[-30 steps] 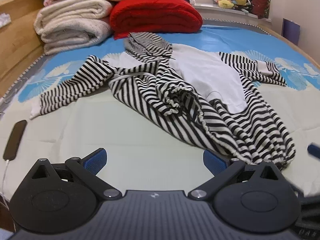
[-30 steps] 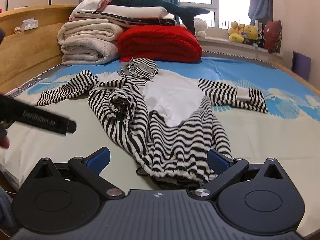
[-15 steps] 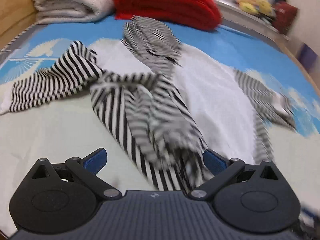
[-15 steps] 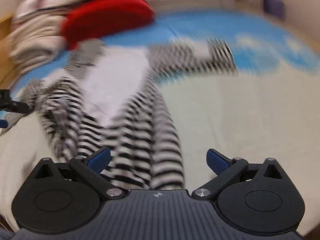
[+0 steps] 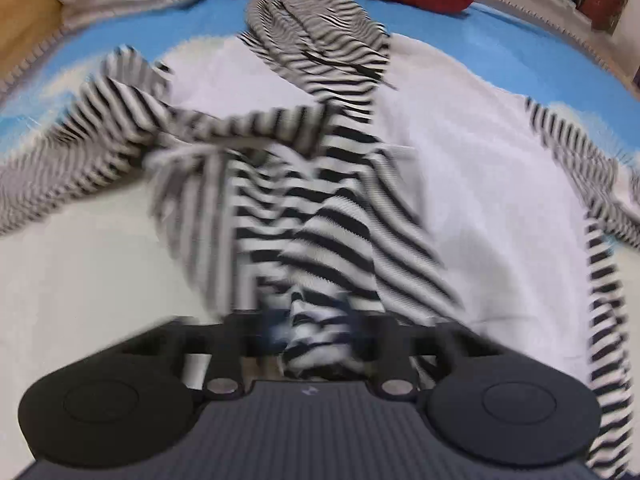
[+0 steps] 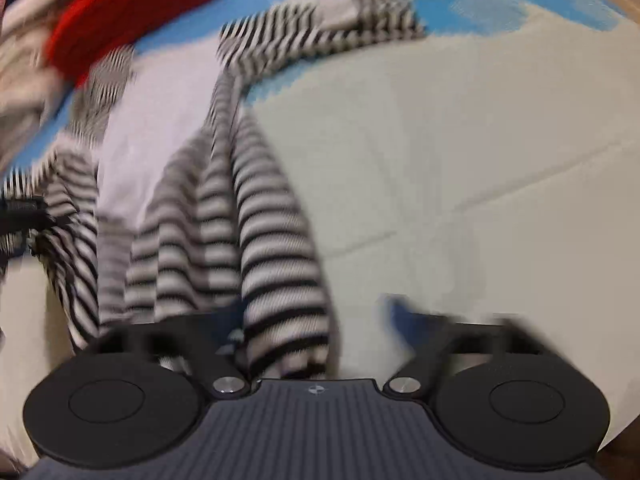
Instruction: Fold small clothes
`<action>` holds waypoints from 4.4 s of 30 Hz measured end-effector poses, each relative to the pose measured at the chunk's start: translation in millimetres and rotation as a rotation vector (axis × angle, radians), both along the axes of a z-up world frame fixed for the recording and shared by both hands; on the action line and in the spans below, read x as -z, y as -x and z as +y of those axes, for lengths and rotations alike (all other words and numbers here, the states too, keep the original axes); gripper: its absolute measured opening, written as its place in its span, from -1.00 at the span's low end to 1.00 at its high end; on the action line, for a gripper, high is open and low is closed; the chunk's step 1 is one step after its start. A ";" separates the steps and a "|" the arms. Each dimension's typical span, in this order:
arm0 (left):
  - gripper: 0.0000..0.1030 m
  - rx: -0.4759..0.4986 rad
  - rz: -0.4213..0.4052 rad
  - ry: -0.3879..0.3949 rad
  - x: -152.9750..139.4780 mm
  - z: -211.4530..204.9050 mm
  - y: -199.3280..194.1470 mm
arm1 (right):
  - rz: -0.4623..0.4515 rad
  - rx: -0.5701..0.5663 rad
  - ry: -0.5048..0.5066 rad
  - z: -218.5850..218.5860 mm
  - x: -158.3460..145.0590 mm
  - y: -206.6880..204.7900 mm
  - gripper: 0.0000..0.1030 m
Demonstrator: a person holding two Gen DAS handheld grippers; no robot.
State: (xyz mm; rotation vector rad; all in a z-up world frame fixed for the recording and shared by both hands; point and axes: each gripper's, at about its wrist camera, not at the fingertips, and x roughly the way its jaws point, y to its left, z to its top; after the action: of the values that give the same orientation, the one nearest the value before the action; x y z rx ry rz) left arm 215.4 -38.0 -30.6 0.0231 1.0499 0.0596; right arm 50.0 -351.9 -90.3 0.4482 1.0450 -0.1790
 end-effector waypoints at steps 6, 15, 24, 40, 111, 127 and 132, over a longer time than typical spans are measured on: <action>-0.75 0.065 -0.134 0.034 -65.5 47.1 88.4 | -0.124 0.073 -0.001 -15.6 -23.8 13.0 -0.93; -0.89 -0.010 -0.173 0.075 -110.4 136.0 249.6 | -0.266 0.072 -0.230 -19.6 -48.4 69.7 -1.00; 0.44 0.003 -0.175 -0.106 -69.1 118.0 248.6 | -0.320 0.156 -0.142 -33.2 -52.2 73.6 -0.34; 0.46 0.048 -0.082 -0.094 0.2 88.0 203.1 | 0.056 -0.252 0.066 42.4 -5.7 43.1 0.27; -0.85 0.347 -0.109 -0.053 -25.9 121.9 290.1 | -0.168 -0.441 0.348 74.0 -59.6 120.8 -1.00; 0.89 0.119 -0.203 0.249 -47.1 167.4 271.0 | -0.163 -0.059 -0.071 25.6 -64.3 55.9 0.31; 0.31 0.005 -0.005 0.197 4.9 159.1 229.8 | 0.014 -0.172 0.085 63.2 -15.9 32.7 -0.90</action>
State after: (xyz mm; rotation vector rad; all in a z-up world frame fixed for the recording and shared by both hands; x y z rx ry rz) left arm -14.4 121.1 -35.5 -0.1527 1.0469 -0.0479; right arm 17.4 -288.6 -74.4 0.2786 1.0798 -0.0728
